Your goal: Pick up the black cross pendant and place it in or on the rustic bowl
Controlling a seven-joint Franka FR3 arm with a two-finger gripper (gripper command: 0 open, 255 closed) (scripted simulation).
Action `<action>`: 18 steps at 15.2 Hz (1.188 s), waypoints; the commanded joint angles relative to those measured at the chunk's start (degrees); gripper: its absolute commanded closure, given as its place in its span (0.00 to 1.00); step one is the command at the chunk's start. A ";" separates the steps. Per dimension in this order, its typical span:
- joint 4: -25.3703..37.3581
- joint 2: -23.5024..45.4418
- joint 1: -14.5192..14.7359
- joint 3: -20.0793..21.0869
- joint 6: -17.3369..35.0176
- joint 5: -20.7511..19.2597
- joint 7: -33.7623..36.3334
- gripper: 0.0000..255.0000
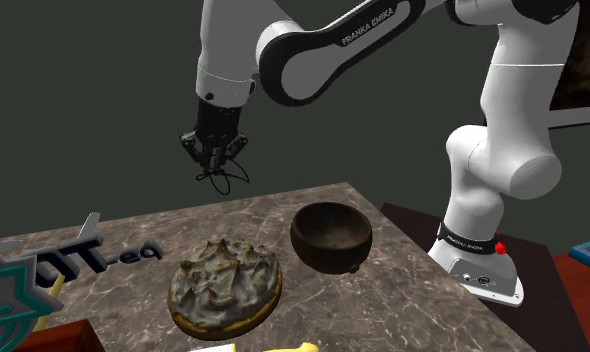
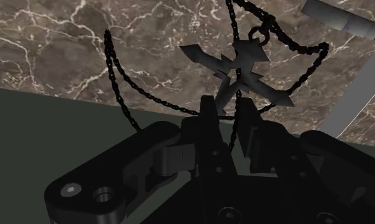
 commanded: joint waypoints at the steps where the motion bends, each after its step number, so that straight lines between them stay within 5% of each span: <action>1: -5.30 -4.35 0.28 0.28 0.80 0.02 0.85 1.00; 18: -36.92 -39.11 6.92 4.78 -3.79 5.00 7.10 1.00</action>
